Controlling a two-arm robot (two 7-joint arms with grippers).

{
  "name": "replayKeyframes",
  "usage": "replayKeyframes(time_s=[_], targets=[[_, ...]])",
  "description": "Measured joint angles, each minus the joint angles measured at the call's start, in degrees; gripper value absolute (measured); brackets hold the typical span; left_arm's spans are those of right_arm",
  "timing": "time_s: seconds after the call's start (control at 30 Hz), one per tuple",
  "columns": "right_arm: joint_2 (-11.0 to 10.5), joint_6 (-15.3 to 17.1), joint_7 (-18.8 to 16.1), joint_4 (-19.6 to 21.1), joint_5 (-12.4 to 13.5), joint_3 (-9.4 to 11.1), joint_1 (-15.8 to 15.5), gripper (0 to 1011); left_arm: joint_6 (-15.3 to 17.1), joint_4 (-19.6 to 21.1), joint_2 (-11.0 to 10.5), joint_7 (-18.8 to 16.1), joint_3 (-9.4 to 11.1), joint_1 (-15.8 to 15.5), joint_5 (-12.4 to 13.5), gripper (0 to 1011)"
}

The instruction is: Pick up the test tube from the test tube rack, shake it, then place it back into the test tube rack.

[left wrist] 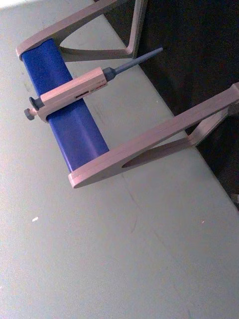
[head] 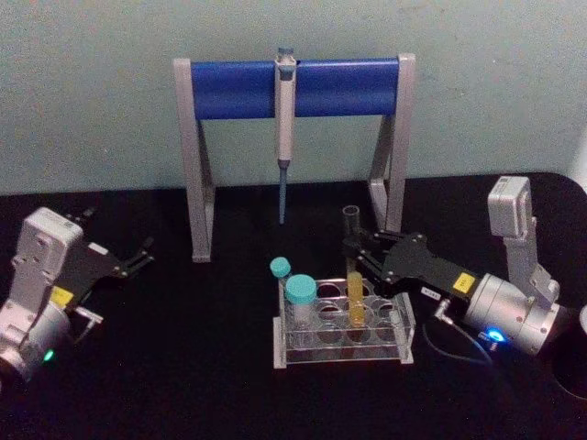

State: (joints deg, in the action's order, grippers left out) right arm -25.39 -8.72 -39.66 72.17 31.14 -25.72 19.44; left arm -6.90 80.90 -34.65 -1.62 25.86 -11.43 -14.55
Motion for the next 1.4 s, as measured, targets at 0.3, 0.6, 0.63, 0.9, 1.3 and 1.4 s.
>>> replayKeyframes(time_s=[0.3, 0.6, 0.63, 0.9, 1.3, 1.4], targets=[[0.02, 0.84, 0.61, -0.13, -0.3, -0.26, 0.24, 229, 0.0, 0.0, 0.0, 0.0, 0.0, 0.0, 0.0, 1001], [0.01, 1.12, 0.98, -0.1, -0.53, -0.26, 0.31, 229, 0.0, 0.0, 0.0, 0.0, 0.0, 0.0, 0.0, 1001], [0.01, 1.12, 0.97, -0.09, -0.53, -0.26, 0.31, 229, 0.0, 0.0, 0.0, 0.0, 0.0, 0.0, 0.0, 1001], [0.0, 1.12, 0.92, -0.05, -0.53, -0.22, 0.3, 229, 0.0, 0.0, 0.0, 0.0, 0.0, 0.0, 0.0, 1001], [-0.01, 1.17, 0.87, -0.05, -0.63, -0.21, 0.23, 290, 0.0, 0.0, 0.0, 0.0, 0.0, 0.0, 0.0, 1001], [0.0, 1.16, 0.86, -0.05, -0.64, -0.21, 0.22, 374, 0.0, 0.0, 0.0, 0.0, 0.0, 0.0, 0.0, 1001]])
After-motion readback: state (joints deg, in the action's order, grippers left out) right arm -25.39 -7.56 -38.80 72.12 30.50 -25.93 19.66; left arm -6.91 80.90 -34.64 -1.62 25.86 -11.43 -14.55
